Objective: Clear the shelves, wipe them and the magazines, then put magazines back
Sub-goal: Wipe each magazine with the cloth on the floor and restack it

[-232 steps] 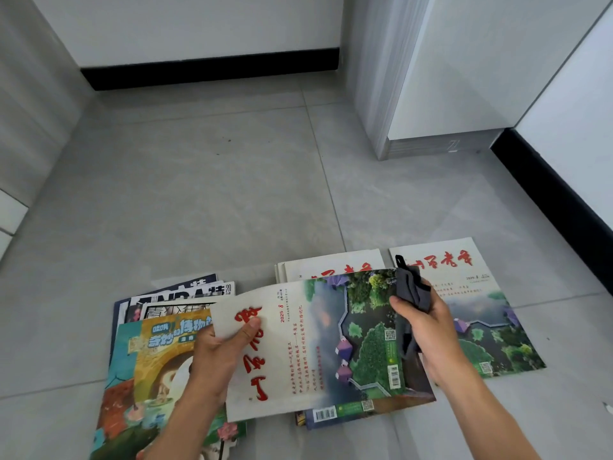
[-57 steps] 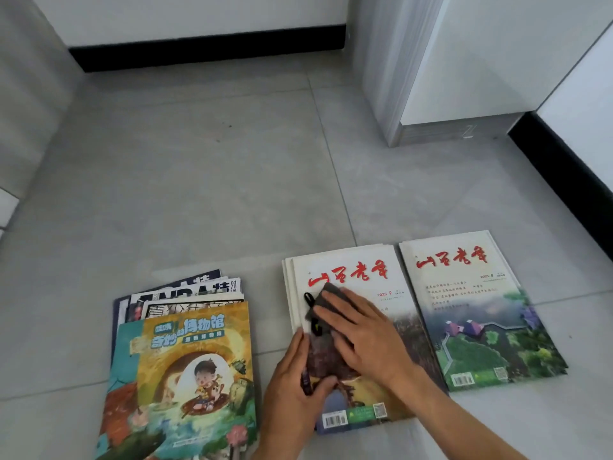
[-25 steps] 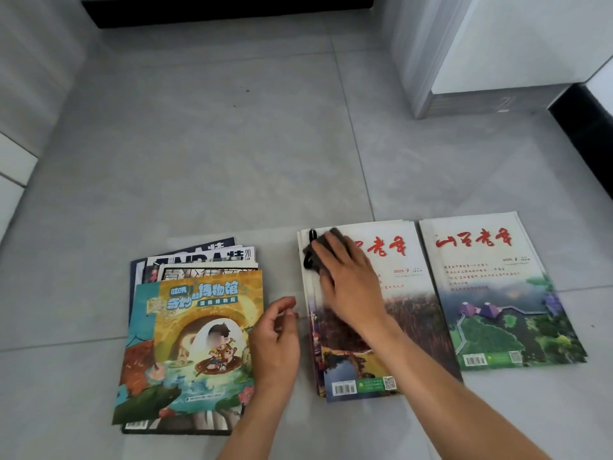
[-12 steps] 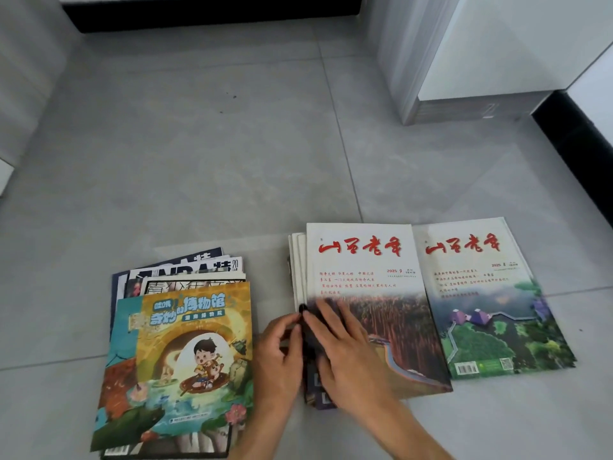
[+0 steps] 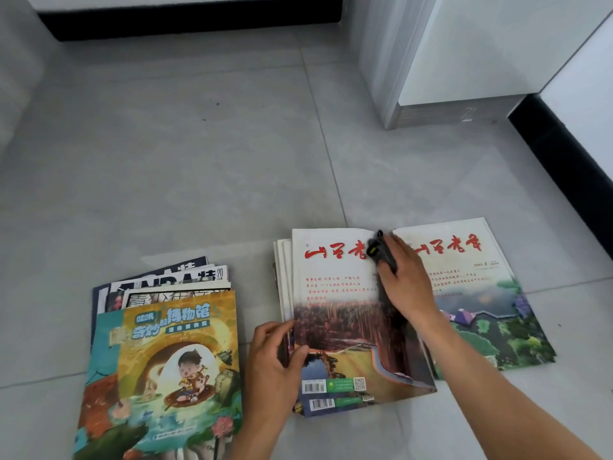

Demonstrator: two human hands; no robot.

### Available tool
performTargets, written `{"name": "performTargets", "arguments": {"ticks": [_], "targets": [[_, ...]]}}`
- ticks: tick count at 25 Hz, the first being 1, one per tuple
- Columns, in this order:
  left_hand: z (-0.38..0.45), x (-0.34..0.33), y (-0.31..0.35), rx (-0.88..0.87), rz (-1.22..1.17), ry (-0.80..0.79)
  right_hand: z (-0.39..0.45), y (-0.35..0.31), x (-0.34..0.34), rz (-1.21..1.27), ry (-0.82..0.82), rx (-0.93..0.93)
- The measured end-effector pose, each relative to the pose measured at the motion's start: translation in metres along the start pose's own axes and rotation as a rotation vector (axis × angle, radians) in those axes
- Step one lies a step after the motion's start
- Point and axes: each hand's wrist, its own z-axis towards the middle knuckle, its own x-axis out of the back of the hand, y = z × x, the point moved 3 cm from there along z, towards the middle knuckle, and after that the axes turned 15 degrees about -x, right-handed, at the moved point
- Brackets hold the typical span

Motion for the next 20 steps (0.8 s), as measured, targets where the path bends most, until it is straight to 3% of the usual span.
{"name": "performTargets", "arguments": {"ticks": [4, 7, 9, 12, 13, 16, 17, 20], "targets": [[-0.002, -0.004, -0.002, -0.018, 0.058, 0.011, -0.087, 0.052, 0.0, 0.081, -0.024, -0.074], [-0.001, -0.004, 0.005, -0.013, 0.074, 0.014, -0.149, 0.057, -0.002, -0.169, 0.121, 0.012], [0.0, -0.003, 0.009, 0.04, -0.013, 0.03, -0.176, 0.035, -0.019, -0.293, 0.119, 0.182], [0.006, -0.003, 0.01, 0.085, -0.061, 0.023, -0.187, 0.015, -0.041, -0.396, -0.004, 0.602], [0.007, -0.003, 0.012, 0.097, -0.071, 0.009, -0.179, 0.017, -0.039, -0.38, -0.015, 0.576], [0.007, -0.004, 0.016, 0.134, -0.103, -0.008, -0.168, 0.018, -0.03, -0.264, 0.09, 0.103], [0.007, -0.005, 0.017, 0.147, -0.114, 0.0, -0.175, 0.011, -0.038, -0.264, 0.108, 0.091], [0.008, -0.006, 0.019, 0.164, -0.149, 0.007, -0.206, -0.006, -0.063, -0.294, 0.038, 0.481]]}}
